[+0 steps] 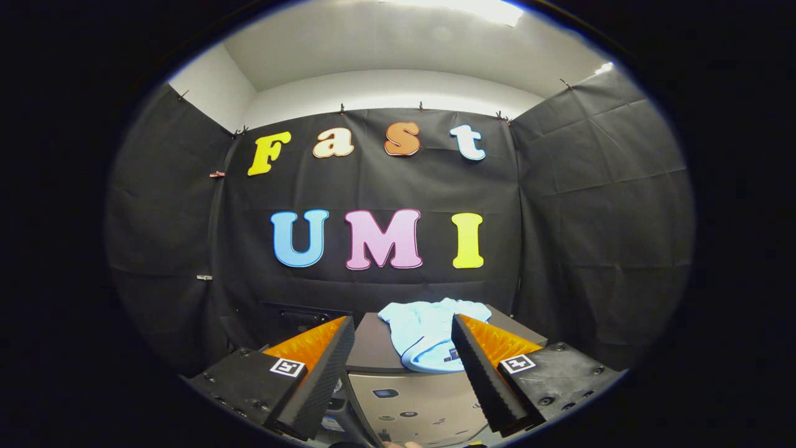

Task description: Put the clothes into the washing machine and then close the washing machine lid.

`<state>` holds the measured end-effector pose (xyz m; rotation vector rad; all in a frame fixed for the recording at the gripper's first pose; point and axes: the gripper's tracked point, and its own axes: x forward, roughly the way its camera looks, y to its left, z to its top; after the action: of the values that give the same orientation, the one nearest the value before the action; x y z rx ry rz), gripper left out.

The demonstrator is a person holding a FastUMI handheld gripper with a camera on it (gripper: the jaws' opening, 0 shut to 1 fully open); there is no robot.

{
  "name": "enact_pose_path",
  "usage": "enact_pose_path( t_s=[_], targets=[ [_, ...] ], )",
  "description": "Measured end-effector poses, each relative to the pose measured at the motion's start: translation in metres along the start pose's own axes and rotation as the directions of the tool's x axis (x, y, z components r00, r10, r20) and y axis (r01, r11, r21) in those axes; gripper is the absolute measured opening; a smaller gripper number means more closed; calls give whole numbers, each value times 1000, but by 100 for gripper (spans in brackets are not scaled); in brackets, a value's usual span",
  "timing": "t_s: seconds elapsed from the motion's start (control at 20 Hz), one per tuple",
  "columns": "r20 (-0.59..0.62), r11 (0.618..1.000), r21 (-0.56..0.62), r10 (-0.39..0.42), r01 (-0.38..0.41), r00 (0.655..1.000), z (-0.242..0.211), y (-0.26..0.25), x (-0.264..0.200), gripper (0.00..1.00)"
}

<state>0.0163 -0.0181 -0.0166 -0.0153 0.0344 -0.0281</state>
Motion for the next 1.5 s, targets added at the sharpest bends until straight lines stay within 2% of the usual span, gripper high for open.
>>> enact_pose_path(
  t_s=[0.55,0.75,1.1,1.5],
  targets=[
    [-79,997,-74,-37,31,996,7,-33,90,98],
    [-134,998,-52,-26,19,991,3,-41,134,98],
    [-218,996,-51,-78,68,973,-2,-69,210,98],
    [-426,998,4,-57,64,903,-56,-90,309,98]
  ],
)
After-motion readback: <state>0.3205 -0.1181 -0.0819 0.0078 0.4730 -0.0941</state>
